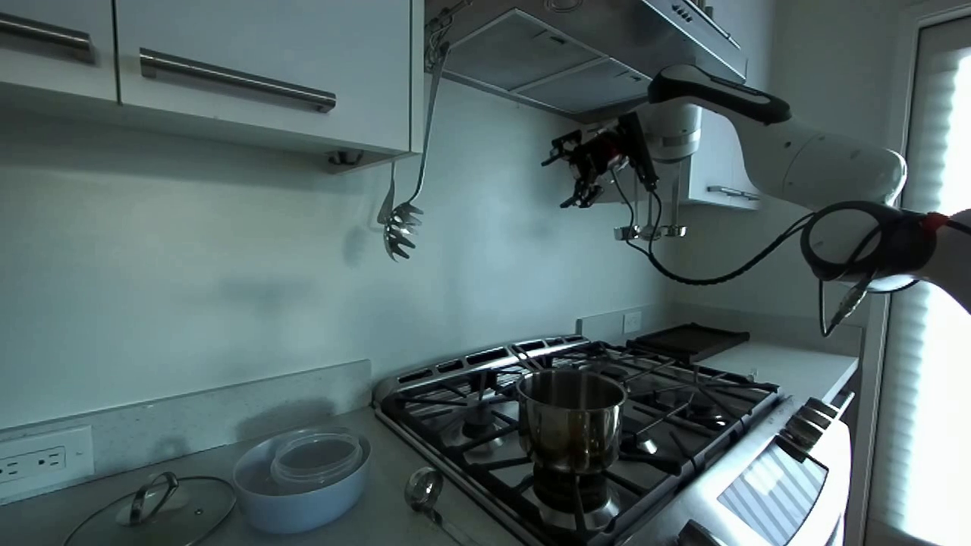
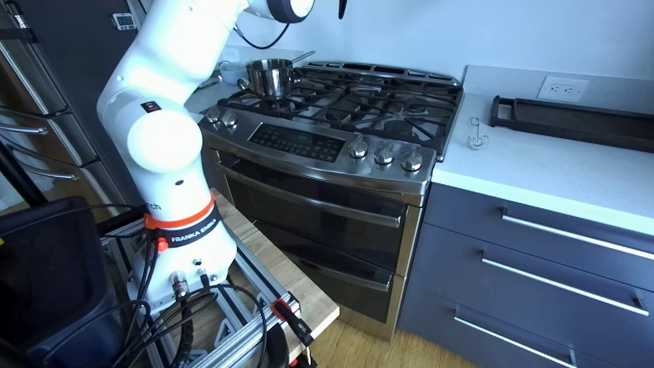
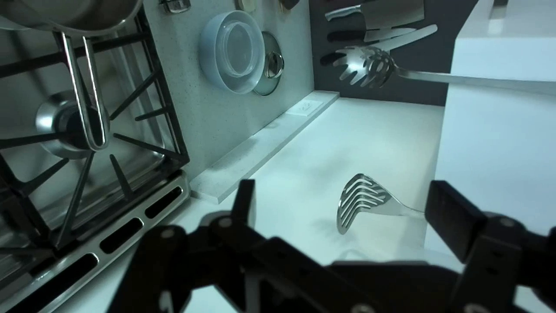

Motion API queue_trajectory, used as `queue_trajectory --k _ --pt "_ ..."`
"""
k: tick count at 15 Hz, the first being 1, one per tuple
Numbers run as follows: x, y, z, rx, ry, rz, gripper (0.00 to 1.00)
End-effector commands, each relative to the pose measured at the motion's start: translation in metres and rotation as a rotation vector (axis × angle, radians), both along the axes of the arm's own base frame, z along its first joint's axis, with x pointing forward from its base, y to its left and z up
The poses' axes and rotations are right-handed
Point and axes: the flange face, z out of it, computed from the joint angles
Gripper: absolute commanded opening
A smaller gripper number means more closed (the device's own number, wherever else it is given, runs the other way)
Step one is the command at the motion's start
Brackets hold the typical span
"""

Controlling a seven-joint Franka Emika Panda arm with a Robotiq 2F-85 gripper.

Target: Remove the silver ladle from the pot and hang it above the stove

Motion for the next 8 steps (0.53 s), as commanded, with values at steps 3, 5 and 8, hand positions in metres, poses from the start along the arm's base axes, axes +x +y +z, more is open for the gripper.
queue_trajectory --k 3,5,8 --pt "-0.0029 -0.0145 0.0060 0.049 -0.052 0.060 1.00" --pt "-0.0016 -0.0105 0.0037 0.028 -0.044 0.041 1.00" --pt "-0.0016 -0.0122 0.0047 0.037 -0.048 0.044 1.00"
